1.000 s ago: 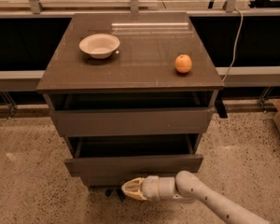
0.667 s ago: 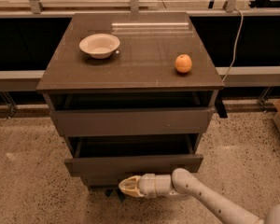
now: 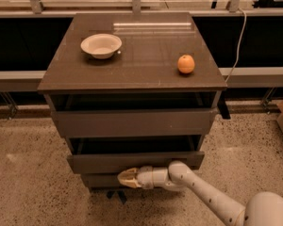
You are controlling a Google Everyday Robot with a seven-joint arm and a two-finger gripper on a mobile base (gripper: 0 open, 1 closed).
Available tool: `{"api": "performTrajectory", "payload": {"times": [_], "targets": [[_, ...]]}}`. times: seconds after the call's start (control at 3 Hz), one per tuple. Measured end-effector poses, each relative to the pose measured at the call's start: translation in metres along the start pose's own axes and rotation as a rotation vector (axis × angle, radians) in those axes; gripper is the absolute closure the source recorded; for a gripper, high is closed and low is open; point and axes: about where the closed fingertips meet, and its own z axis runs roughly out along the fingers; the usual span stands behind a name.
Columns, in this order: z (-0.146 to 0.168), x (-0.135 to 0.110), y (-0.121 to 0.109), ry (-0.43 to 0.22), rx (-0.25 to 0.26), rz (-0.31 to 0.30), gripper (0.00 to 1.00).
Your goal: Close middle drawer
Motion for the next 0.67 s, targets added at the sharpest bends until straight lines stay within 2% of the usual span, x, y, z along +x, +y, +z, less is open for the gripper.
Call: {"api": "performTrajectory", "payload": {"times": [0.33,0.67], "targets": [[0.0,-0.003,-0.004,-0.003,0.003,-0.004,1.0],[0.0,-0.013,-0.017,-0.014,0.015,-0.018,1.0]]}}
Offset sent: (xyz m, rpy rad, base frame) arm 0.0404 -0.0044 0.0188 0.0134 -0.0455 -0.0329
